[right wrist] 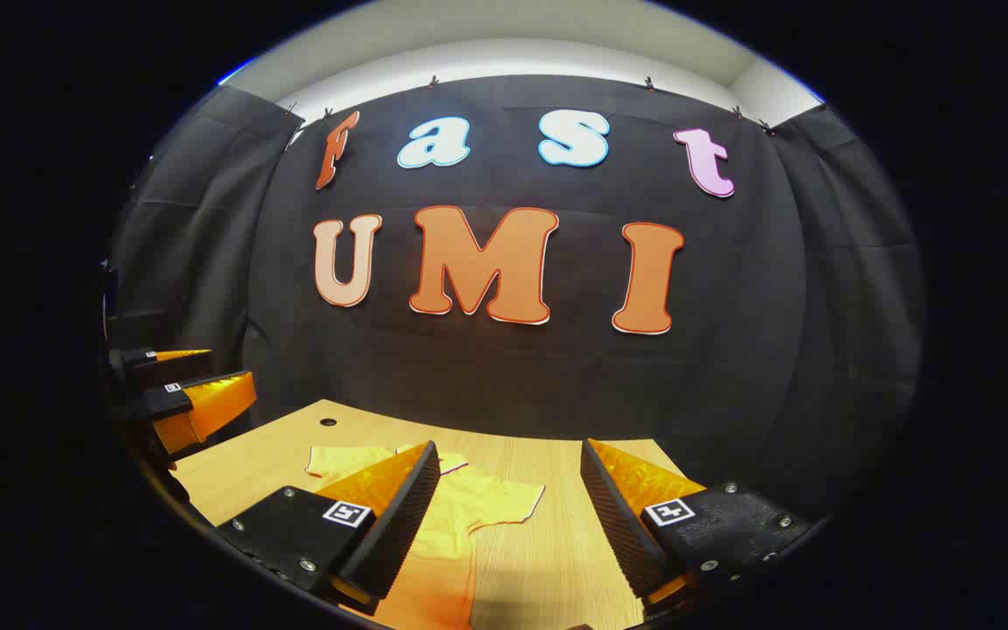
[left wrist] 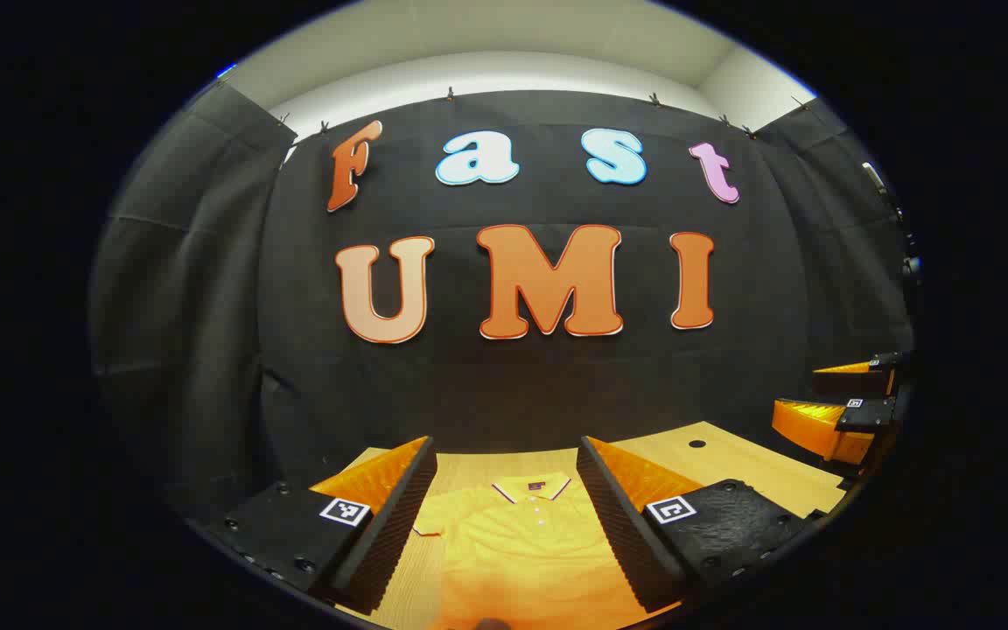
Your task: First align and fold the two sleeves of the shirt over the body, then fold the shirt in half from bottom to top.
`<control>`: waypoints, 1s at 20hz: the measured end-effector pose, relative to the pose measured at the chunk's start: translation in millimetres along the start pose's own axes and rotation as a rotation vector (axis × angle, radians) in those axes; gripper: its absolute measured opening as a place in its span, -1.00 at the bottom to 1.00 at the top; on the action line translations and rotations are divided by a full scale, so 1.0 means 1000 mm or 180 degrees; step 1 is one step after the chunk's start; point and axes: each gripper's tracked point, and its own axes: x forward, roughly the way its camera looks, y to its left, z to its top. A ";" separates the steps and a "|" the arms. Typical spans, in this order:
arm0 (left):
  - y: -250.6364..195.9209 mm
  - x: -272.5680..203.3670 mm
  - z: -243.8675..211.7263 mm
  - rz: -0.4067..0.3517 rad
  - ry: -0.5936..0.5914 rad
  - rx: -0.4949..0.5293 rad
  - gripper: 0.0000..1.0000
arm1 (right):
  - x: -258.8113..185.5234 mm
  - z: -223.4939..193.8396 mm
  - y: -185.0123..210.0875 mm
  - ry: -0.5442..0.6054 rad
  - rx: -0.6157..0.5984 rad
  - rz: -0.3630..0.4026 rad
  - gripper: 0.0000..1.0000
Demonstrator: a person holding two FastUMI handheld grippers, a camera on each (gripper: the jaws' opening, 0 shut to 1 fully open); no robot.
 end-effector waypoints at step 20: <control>0.057 0.025 -0.012 -0.0055 0.0062 0.0127 0.97 | 0.066 -0.020 0.045 0.0220 0.0209 -0.0119 0.96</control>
